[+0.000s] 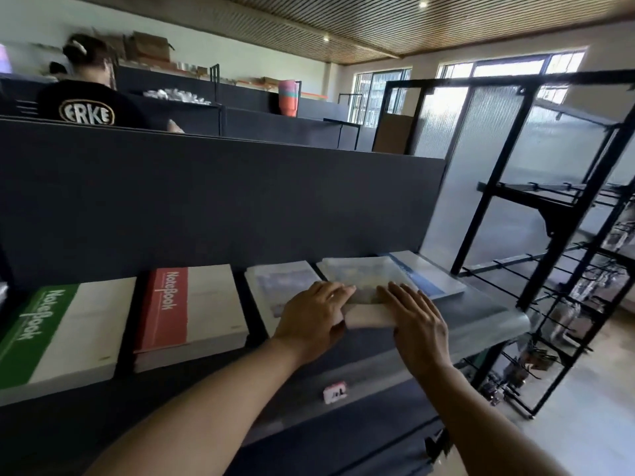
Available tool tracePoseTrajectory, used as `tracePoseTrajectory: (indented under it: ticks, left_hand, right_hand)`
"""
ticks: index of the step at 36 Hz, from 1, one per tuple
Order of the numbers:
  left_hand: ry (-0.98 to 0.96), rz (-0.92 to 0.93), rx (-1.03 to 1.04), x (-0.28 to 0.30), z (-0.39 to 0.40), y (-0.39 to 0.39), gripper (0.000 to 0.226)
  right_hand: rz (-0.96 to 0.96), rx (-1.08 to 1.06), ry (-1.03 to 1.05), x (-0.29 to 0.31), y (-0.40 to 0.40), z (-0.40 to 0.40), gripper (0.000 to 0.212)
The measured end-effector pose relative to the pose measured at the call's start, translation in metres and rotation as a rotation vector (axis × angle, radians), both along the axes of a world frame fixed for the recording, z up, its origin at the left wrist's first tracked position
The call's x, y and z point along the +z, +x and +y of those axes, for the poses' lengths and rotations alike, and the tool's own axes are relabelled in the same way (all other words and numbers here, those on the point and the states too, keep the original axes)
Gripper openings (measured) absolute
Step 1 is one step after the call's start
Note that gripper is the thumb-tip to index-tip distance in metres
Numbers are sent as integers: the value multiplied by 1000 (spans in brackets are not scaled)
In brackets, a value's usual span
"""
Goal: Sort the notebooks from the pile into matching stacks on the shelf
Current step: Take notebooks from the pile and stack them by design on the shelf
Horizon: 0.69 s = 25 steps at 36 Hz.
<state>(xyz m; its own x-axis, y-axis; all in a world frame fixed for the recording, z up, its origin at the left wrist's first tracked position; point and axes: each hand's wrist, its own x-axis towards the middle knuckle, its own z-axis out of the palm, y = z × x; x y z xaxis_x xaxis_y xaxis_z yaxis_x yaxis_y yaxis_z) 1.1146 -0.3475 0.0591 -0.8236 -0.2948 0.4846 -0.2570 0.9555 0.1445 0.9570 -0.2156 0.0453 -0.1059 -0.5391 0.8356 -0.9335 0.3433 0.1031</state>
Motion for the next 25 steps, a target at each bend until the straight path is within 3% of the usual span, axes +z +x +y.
tracePoseTrajectory:
  ticks: [2, 7, 15, 20, 25]
  left_hand:
    - [4, -33, -11, -2, 9, -17, 68]
    - [49, -75, 57, -8, 37, -67, 68]
    - [90, -171, 231, -11, 55, -100, 60]
    - [181, -235, 292, -5, 50, -107, 57]
    - [125, -371, 313, -2, 38, -109, 56]
  right_hand:
    - [-7, 23, 16, 2, -23, 5, 44]
    - [-79, 126, 174, 6, -67, 12, 65]
    - [-282, 347, 385, 1, -108, 6, 60]
    - [-384, 299, 649, 7, -118, -7, 54]
    - [-382, 213, 842, 13, -127, -27, 61]
